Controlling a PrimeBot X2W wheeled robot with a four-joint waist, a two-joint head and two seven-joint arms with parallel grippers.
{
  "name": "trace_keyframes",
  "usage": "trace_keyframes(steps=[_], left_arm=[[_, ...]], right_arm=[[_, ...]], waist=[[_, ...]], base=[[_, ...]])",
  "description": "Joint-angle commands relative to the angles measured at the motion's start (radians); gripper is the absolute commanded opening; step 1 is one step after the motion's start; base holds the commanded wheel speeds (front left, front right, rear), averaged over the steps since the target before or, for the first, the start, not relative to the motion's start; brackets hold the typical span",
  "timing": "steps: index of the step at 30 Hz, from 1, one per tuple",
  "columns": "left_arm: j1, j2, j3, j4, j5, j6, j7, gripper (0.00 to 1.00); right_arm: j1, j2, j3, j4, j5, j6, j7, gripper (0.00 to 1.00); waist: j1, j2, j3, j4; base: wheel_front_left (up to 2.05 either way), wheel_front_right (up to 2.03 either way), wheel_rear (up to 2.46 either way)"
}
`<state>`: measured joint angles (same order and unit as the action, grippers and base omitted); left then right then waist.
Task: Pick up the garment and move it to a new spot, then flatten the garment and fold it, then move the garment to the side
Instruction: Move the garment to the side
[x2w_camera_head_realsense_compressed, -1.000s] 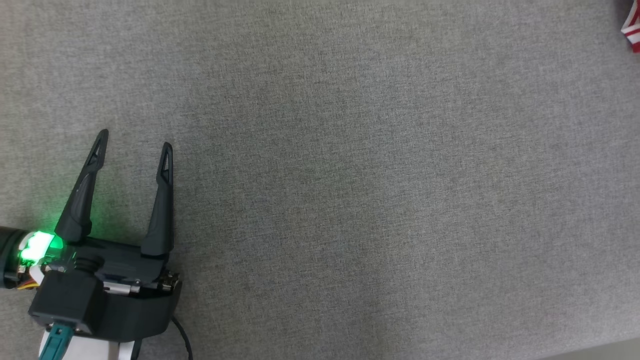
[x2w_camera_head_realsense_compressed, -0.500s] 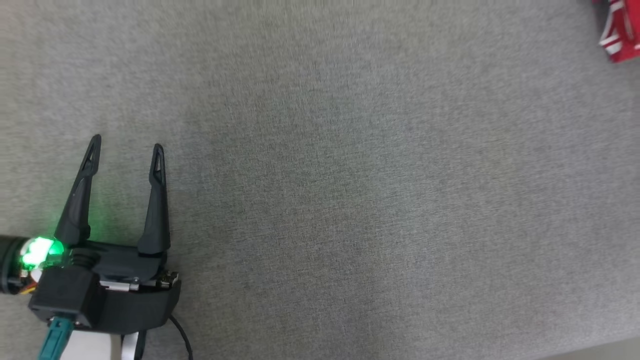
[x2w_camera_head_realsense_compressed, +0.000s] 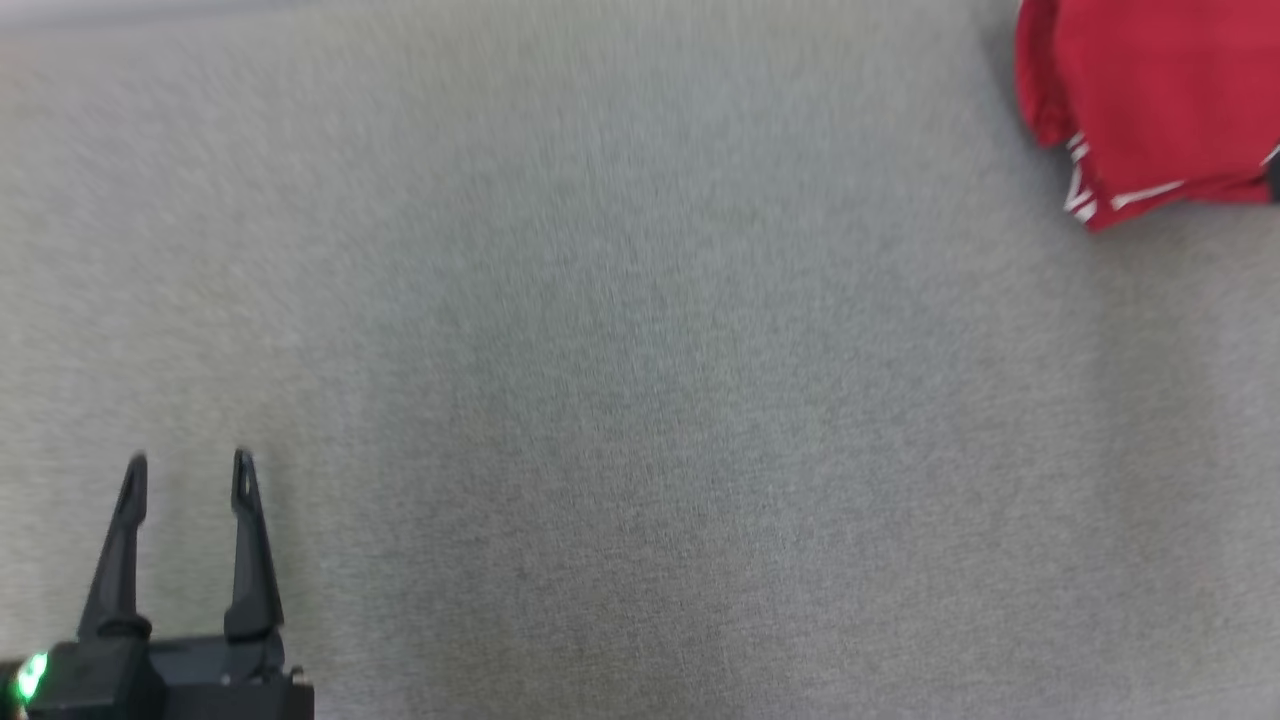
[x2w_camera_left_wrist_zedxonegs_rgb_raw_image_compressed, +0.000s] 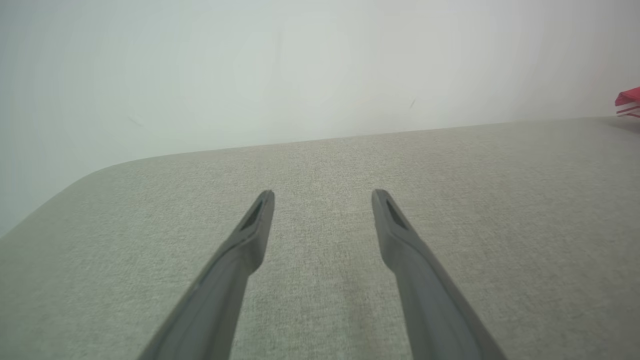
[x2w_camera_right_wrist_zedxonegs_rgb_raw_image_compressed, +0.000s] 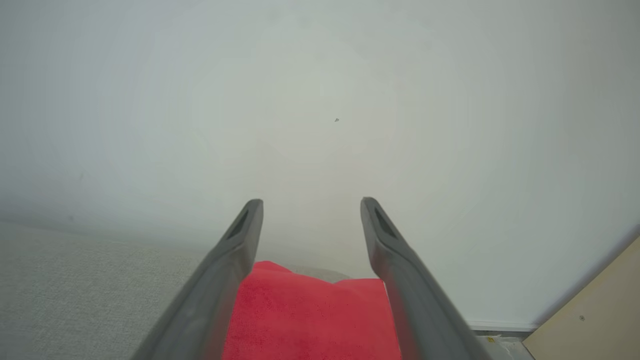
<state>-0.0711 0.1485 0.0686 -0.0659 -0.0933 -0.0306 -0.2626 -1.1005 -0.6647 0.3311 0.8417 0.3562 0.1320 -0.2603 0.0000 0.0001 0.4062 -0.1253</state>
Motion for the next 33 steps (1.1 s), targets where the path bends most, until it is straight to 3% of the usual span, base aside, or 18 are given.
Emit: trace_keyframes(steps=[1,11,22,33], left_arm=[[0.046,-0.012,0.015,0.017,-0.01,-0.003,-0.003,1.0],[0.123,-0.037,0.016,0.105,-0.007,-0.025,-0.003,1.0],[0.171,-0.045,0.017,0.145,0.004,-0.036,-0.003,1.0],[0.177,-0.051,0.012,0.162,0.013,-0.037,-0.003,1.0]], right_arm=[[0.1,0.035,-0.053,-0.071,-0.014,-0.003,-0.005,1.0],[0.5,0.179,-0.227,-0.305,-0.078,-0.003,-0.005,1.0],[0.847,0.312,-0.383,-0.549,-0.114,-0.003,0.042,1.0],[1.103,0.477,-0.433,-0.745,-0.18,-0.003,0.053,1.0]], waist=[[0.0,-0.0001,-0.162,0.022],[0.0,-0.0001,-0.32,0.053],[0.0,-0.0001,-0.401,0.074],[0.0,-0.0001,-0.424,0.088]], base=[[0.0,0.0,0.0],[0.0,0.0,0.0],[0.0,0.0,0.0],[0.0,0.0,0.0]])
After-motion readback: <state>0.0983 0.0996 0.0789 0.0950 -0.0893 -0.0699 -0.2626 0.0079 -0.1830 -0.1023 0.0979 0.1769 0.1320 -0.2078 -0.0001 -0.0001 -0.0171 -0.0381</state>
